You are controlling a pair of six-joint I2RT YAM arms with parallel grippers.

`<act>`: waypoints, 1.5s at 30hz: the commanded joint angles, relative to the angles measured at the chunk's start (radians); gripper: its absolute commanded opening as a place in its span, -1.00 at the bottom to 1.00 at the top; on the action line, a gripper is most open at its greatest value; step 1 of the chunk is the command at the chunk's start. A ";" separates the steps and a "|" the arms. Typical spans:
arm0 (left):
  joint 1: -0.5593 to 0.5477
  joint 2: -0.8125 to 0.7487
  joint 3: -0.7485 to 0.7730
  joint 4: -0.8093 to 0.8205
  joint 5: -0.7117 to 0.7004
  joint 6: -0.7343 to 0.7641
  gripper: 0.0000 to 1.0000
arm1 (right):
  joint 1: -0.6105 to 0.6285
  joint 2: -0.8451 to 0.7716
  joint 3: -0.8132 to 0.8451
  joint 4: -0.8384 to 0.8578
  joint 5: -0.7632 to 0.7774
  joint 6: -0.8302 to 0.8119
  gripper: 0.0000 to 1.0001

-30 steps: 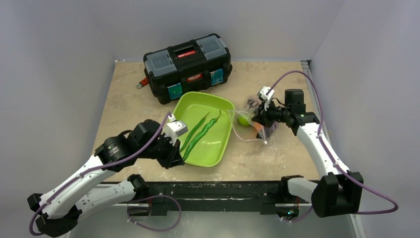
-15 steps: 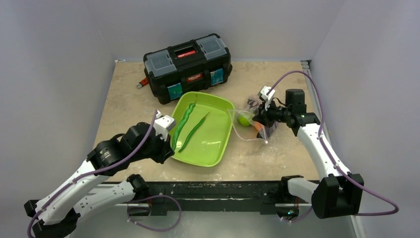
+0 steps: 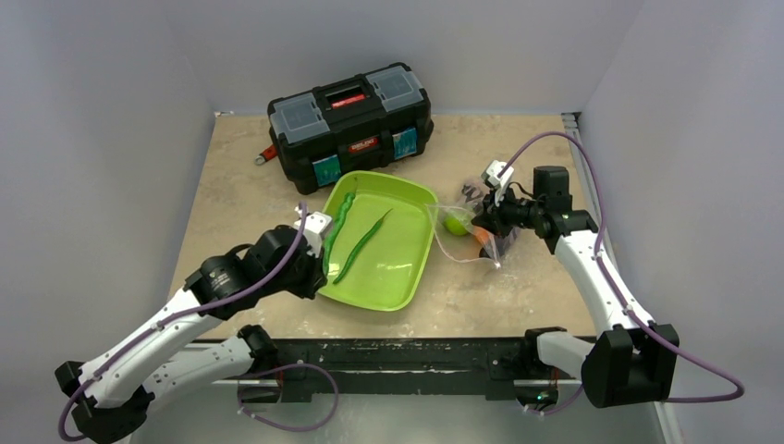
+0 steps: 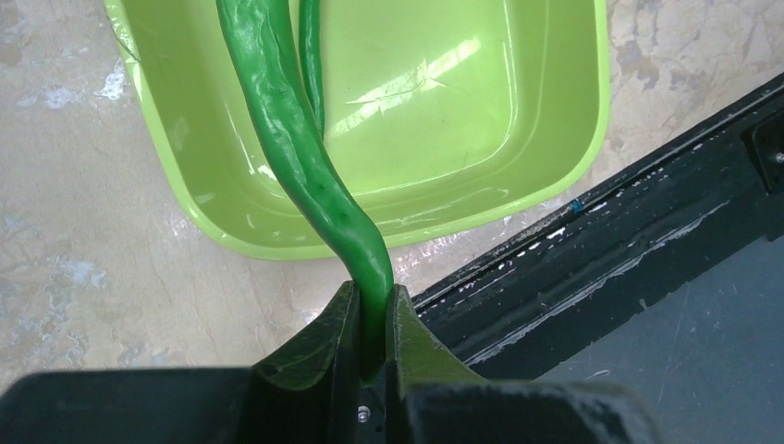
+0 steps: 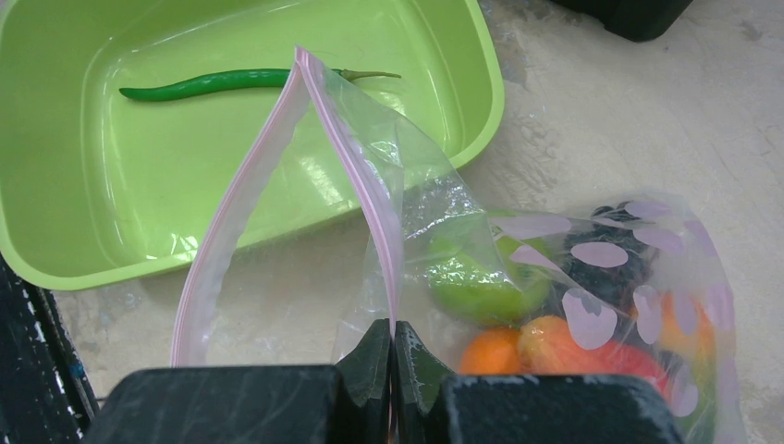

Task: Open the zip-top bag and remove the fake food
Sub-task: Place the fake vegetable in the bin.

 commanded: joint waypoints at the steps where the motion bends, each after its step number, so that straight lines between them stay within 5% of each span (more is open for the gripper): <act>1: 0.013 0.017 -0.026 0.061 -0.022 -0.027 -1.00 | -0.005 -0.023 0.009 0.035 -0.001 0.005 -1.00; 27: 0.058 0.132 -0.102 0.212 0.043 -0.051 -0.96 | -0.007 -0.027 0.009 0.033 -0.003 0.004 -1.00; 36: 0.074 0.152 -0.102 0.257 0.053 -0.064 0.16 | -0.007 -0.027 0.008 0.031 -0.003 0.004 -1.00; 45: 0.085 0.079 -0.075 0.301 0.113 -0.089 0.65 | -0.008 -0.026 0.010 0.029 -0.007 0.004 -1.00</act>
